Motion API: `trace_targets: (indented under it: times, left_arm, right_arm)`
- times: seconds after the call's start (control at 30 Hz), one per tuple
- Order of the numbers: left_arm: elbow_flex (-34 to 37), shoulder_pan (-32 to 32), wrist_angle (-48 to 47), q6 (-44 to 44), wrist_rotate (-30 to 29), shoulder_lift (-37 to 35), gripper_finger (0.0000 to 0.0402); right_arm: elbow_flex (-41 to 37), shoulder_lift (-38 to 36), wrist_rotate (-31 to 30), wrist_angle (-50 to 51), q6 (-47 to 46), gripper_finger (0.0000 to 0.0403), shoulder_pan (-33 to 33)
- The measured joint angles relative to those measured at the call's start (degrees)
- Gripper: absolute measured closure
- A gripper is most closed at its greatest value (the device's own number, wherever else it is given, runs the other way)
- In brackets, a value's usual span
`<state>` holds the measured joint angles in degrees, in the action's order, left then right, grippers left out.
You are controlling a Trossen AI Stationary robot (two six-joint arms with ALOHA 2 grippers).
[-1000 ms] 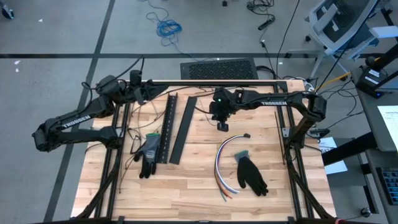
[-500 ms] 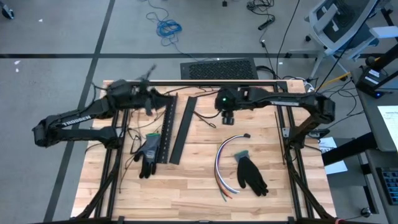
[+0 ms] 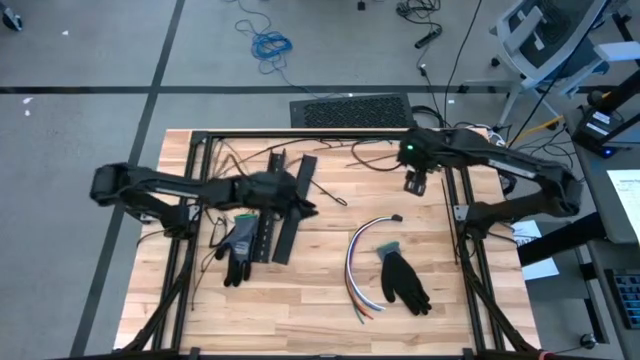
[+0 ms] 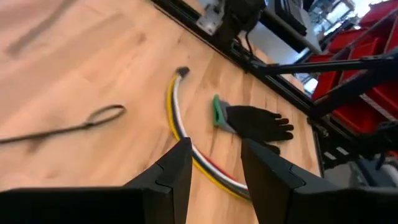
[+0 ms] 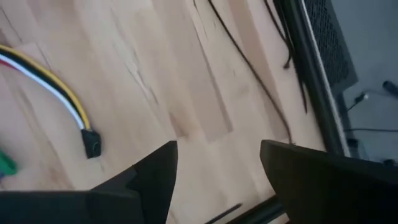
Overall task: Ziptie cables
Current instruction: Wrap the cable wires with the black ziptie
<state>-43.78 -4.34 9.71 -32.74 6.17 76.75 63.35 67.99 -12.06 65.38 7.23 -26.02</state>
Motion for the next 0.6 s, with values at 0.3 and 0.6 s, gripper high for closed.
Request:
trace_targets:
  times: [0.3,0.6]
  left_arm:
    - [-6.7,1.5,8.8,-11.8,-0.4,14.6,0.0267]
    - [-26.0,4.5,-3.9,-6.1,-5.5,29.6,0.0267]
  right_arm:
    - [-10.9,-11.7,1.7,-1.2,-8.8,0.0179,0.2]
    - [-18.5,-14.0,7.7,-6.6,-9.7,0.0179,0.3]
